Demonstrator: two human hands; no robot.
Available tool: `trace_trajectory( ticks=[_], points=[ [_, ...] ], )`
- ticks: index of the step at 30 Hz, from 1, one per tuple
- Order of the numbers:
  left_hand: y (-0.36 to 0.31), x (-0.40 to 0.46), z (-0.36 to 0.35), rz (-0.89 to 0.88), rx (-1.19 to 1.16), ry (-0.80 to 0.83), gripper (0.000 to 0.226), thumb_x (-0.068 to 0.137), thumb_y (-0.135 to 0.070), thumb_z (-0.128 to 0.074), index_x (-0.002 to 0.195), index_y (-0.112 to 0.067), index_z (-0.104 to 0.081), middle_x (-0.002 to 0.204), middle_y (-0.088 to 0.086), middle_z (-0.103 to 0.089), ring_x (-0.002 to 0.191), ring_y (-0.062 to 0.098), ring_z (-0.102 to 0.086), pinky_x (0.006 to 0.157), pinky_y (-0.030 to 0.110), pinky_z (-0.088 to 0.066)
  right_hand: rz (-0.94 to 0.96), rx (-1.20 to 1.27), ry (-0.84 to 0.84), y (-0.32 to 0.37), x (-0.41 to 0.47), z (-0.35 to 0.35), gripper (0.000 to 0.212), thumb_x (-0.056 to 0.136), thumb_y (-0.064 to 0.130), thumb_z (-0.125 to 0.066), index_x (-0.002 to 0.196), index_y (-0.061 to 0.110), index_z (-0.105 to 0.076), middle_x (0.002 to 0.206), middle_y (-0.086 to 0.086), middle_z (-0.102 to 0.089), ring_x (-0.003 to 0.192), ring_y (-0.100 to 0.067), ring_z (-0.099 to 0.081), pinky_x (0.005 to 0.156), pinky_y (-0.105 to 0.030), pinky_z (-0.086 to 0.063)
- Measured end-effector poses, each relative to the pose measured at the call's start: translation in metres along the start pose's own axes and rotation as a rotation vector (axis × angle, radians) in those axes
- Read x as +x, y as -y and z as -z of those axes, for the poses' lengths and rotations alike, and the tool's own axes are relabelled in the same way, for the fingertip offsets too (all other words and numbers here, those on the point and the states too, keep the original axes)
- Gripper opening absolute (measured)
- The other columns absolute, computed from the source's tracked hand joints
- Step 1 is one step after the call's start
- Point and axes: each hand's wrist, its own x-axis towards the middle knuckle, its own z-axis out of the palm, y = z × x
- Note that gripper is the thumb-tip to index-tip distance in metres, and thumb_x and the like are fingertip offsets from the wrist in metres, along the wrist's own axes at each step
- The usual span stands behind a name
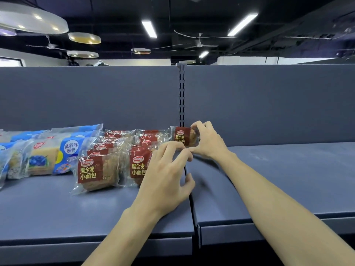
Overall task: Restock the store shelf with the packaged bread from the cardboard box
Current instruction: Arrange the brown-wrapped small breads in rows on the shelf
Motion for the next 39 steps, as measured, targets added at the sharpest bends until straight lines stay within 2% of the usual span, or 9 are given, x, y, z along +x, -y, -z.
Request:
trace_trajectory(
  ticks=[5, 13, 20, 23, 25, 28, 33, 36, 39],
  points=[
    [0.0, 0.0, 0.001, 0.041, -0.01, -0.053, 0.026, 0.073, -0.022, -0.064, 0.098, -0.017, -0.058, 0.116, -0.001, -0.049, 0.111, 0.023, -0.044, 0.094, 0.038, -0.041, 0.007, -0.046, -0.04, -0.001, -0.004, 0.0, 0.071, 0.063, 0.053, -0.084, 0.118, 0.034, -0.044, 0.114, 0.009, -0.039, 0.088, -0.022, -0.06, 0.08, -0.037, -0.048],
    [0.001, 0.0, 0.002, 0.047, -0.003, -0.051, 0.025, 0.074, -0.024, -0.061, 0.098, -0.018, -0.058, 0.115, -0.002, -0.049, 0.11, 0.022, -0.044, 0.095, 0.035, -0.04, -0.013, -0.059, -0.045, 0.005, -0.006, -0.001, 0.067, 0.068, 0.041, -0.084, 0.118, 0.03, -0.041, 0.113, 0.005, -0.036, 0.087, -0.026, -0.058, 0.078, -0.038, -0.052],
    [0.001, 0.0, 0.001, 0.054, 0.013, -0.043, 0.026, 0.072, -0.023, -0.061, 0.097, -0.019, -0.056, 0.113, -0.003, -0.049, 0.107, 0.022, -0.045, 0.091, 0.037, -0.041, -0.043, -0.099, -0.083, 0.009, -0.007, 0.006, 0.077, 0.066, 0.048, -0.083, 0.127, 0.031, -0.04, 0.119, 0.004, -0.037, 0.094, -0.024, -0.057, 0.077, -0.036, -0.045],
    [0.0, 0.0, 0.001, 0.053, 0.021, -0.04, 0.025, 0.073, -0.025, -0.06, 0.097, -0.019, -0.056, 0.111, -0.004, -0.049, 0.106, 0.022, -0.045, 0.092, 0.037, -0.041, -0.043, -0.119, -0.132, 0.011, -0.006, 0.011, 0.076, 0.068, 0.047, -0.084, 0.129, 0.029, -0.042, 0.122, 0.003, -0.037, 0.101, -0.023, -0.054, 0.077, -0.036, -0.046],
    [0.001, 0.001, 0.001, 0.05, 0.02, -0.035, 0.025, 0.073, -0.025, -0.06, 0.097, -0.019, -0.056, 0.111, -0.004, -0.049, 0.106, 0.022, -0.045, 0.092, 0.037, -0.041, -0.048, -0.11, -0.108, 0.012, -0.007, 0.012, 0.074, 0.069, 0.046, -0.083, 0.128, 0.028, -0.043, 0.121, 0.003, -0.038, 0.099, -0.022, -0.054, 0.077, -0.036, -0.046],
    [0.001, 0.0, 0.001, 0.051, 0.015, -0.036, 0.025, 0.073, -0.023, -0.062, 0.097, -0.018, -0.056, 0.11, -0.004, -0.049, 0.105, 0.022, -0.045, 0.091, 0.038, -0.042, -0.038, -0.141, -0.055, 0.013, -0.009, 0.011, 0.063, 0.07, 0.041, -0.082, 0.121, 0.027, -0.046, 0.117, 0.003, -0.041, 0.097, -0.02, -0.053, 0.078, -0.036, -0.049],
    [0.0, 0.0, 0.002, 0.054, 0.02, -0.04, 0.025, 0.073, -0.024, -0.06, 0.097, -0.018, -0.057, 0.109, -0.004, -0.05, 0.105, 0.021, -0.045, 0.09, 0.037, -0.042, -0.006, -0.185, 0.038, 0.014, -0.01, 0.011, 0.021, 0.082, 0.024, -0.07, 0.101, 0.026, -0.061, 0.103, 0.005, -0.059, 0.094, -0.021, -0.06, 0.075, -0.032, -0.047],
    [-0.001, -0.001, 0.003, 0.054, 0.024, -0.041, 0.024, 0.074, -0.024, -0.06, 0.097, -0.017, -0.057, 0.107, -0.004, -0.05, 0.104, 0.021, -0.045, 0.09, 0.036, -0.042, 0.047, -0.164, 0.142, 0.015, -0.012, 0.005, 0.019, 0.084, 0.027, -0.068, 0.102, 0.027, -0.064, 0.099, 0.008, -0.059, 0.094, -0.02, -0.057, 0.079, -0.033, -0.05],
    [-0.001, -0.002, 0.003, 0.049, 0.031, -0.043, 0.023, 0.074, -0.024, -0.06, 0.096, -0.018, -0.057, 0.107, -0.004, -0.05, 0.103, 0.021, -0.045, 0.089, 0.034, -0.042, 0.086, -0.13, 0.176, 0.017, -0.011, -0.001, 0.015, 0.085, 0.03, -0.067, 0.099, 0.028, -0.062, 0.098, 0.007, -0.055, 0.092, -0.021, -0.056, 0.08, -0.038, -0.052]
  ],
)
